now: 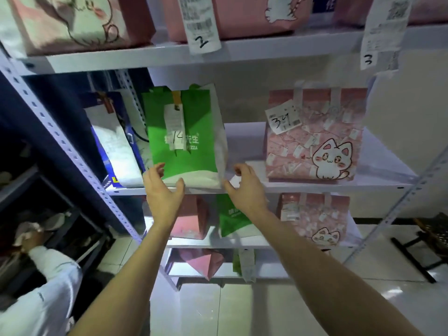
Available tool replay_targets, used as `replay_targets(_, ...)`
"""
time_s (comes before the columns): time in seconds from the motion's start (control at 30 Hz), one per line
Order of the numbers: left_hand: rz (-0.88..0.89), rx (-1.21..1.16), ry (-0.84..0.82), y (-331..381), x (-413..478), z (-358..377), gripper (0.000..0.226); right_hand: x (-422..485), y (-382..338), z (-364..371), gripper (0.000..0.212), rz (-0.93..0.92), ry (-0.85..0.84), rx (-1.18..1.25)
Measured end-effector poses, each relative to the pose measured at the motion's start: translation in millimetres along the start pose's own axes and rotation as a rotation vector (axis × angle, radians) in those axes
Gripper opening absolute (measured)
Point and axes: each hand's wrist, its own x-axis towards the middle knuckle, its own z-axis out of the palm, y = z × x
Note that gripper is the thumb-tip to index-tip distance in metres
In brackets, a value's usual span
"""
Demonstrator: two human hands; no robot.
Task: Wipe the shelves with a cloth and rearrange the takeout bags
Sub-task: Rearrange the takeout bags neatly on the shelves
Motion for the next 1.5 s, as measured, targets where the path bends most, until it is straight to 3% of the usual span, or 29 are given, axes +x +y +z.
replay_targets(0.2, -0.161, -0.113, -0.362, -37, 36, -18, 0.105, 14, -24, 44, 0.08, 0.112, -0.074, -0.049)
replay_targets(0.37, -0.116, -0.124, -0.538, -55, 42, -6, 0.098, 14, -25, 50, 0.078, 0.188, -0.078, -0.113)
replay_targets(0.8, 0.096, -0.13, -0.643, -59, 33, 16, 0.093, 9, -20, 30, 0.07, 0.355, 0.042, -0.173)
replay_targets(0.9, 0.096, -0.19, -0.61, -64, 37, 4, 0.081, -2, -36, 33, 0.066, 0.294, 0.309, -0.16)
replay_targets(1.0, 0.101, -0.209, -0.411, -75, 46, -16, 0.059, -8, -60, 42, 0.047, 0.058, 0.526, -0.137)
replay_targets(1.1, 0.076, -0.186, -0.142, -91, 64, -41, 0.039, -4, -89, 64, 0.026, -0.122, 0.405, -0.051)
replay_targets(1.23, -0.016, -0.143, 0.009, -115, 85, -71, 0.048, 8, -121, 113, 0.025, -0.16, 0.004, -0.009)
replay_targets(1.33, -0.131, -0.112, -0.099, -130, 96, -85, 0.073, 19, -138, 151, 0.054, -0.127, -0.247, -0.017)
replay_targets(1.43, -0.262, -0.166, -0.293, -141, 103, -93, 0.092, 34, -148, 174, 0.087, -0.017, -0.369, -0.048)
replay_targets(1.5, -0.273, -0.162, -0.386, -144, 100, -95, 0.094, 41, -150, 183, 0.089, 0.014, -0.417, -0.04)
